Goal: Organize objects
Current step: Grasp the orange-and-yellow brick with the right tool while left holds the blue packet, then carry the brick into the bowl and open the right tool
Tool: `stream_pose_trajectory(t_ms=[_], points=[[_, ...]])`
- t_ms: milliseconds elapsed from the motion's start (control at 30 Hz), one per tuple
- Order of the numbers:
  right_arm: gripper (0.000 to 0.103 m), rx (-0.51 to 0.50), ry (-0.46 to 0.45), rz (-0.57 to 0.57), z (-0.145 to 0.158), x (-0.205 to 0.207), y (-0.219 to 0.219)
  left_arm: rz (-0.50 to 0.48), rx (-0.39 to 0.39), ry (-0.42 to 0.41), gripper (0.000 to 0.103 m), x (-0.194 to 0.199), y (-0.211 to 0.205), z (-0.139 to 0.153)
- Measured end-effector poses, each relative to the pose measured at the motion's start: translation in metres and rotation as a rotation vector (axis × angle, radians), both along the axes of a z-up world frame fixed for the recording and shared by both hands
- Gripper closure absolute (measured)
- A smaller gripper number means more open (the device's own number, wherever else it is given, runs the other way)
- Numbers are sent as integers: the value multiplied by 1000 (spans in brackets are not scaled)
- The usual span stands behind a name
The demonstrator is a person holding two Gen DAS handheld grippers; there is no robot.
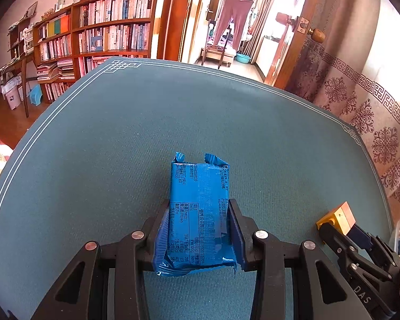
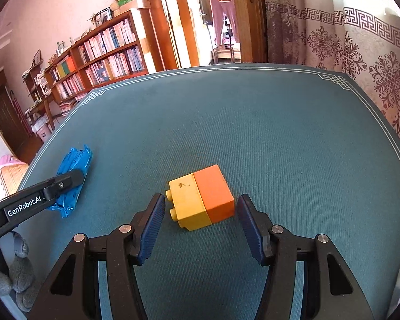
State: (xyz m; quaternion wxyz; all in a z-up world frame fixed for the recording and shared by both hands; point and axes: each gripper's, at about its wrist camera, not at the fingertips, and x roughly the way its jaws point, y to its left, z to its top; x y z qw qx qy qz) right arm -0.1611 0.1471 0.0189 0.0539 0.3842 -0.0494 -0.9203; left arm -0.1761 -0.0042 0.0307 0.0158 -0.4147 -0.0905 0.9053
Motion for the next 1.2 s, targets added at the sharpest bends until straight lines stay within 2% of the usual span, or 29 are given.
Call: stream_pose_trajectory(t_ms=[33,433,1200], points=[[54,9,2,4,0,1,-2,-2,1,0,60,0,0,0],[54,-14,14,-37,4,42,6,-39,10,14,60,6,11,6],[54,-60,92,-242,40,157,71,-194,9,39,60,28,61,16]])
